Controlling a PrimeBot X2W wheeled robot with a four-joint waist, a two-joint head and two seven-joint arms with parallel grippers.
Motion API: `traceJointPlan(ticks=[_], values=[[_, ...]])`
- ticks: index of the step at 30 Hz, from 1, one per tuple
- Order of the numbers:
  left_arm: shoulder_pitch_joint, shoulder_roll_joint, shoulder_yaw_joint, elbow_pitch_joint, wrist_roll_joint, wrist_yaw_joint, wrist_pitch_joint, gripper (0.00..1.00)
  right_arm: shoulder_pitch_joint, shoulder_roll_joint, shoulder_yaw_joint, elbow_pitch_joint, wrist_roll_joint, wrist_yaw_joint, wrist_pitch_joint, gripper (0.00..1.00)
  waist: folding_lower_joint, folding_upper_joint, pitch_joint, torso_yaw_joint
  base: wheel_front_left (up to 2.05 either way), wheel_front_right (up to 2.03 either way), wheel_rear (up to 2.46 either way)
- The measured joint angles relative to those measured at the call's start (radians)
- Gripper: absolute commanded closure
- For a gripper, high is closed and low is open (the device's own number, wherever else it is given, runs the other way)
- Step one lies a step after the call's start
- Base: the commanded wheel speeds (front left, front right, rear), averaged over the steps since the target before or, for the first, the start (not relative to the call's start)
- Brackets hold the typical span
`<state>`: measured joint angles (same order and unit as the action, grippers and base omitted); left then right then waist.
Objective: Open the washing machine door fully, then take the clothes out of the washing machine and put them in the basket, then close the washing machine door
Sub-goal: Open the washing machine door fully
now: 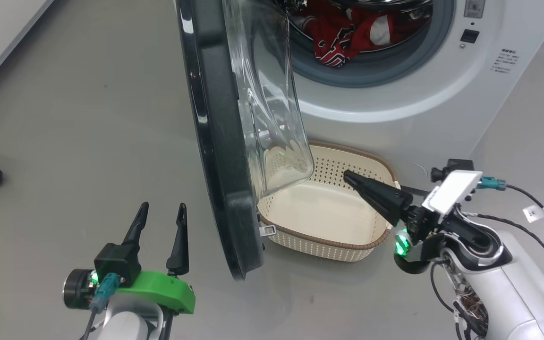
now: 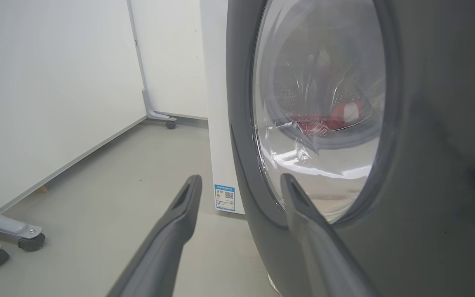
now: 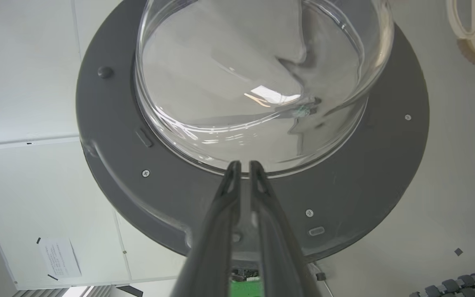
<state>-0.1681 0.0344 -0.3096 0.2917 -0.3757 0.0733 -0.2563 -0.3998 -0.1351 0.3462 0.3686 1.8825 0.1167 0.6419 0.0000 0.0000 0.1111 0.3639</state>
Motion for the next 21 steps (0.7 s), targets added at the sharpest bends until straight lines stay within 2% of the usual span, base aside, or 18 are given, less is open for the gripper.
traceJointPlan(ticks=[1,2,6,13,21], values=[[0.002,0.000,0.004,0.000,0.001,0.002,0.000,0.00,0.009,-0.006,-0.012,-0.003,-0.002,0.000,-0.013,0.17,0.0000,0.0000,0.000,-0.004,0.00,0.00,0.00],[0.004,0.000,0.003,0.000,0.001,0.002,0.000,0.00,0.020,-0.012,-0.025,-0.008,-0.006,0.004,-0.028,0.00,0.0000,0.0000,-0.001,-0.008,0.00,0.00,0.00],[0.013,0.000,0.002,0.001,0.008,0.002,0.000,0.00,0.075,-0.045,-0.102,-0.042,-0.033,0.005,-0.104,0.00,0.0000,0.0000,-0.008,-0.025,0.00,0.00,0.00],[0.016,0.000,0.010,0.002,0.024,0.002,0.000,0.00,0.145,-0.066,-0.160,-0.105,-0.100,0.005,-0.198,0.00,0.0000,0.0000,-0.017,-0.040,0.00,0.00,0.00],[0.022,0.000,0.027,0.002,0.027,0.002,0.000,0.00,0.230,-0.159,-0.230,-0.147,-0.353,0.005,-0.427,0.00,0.0000,0.0000,-0.023,-0.050,0.00,0.00,0.00]])
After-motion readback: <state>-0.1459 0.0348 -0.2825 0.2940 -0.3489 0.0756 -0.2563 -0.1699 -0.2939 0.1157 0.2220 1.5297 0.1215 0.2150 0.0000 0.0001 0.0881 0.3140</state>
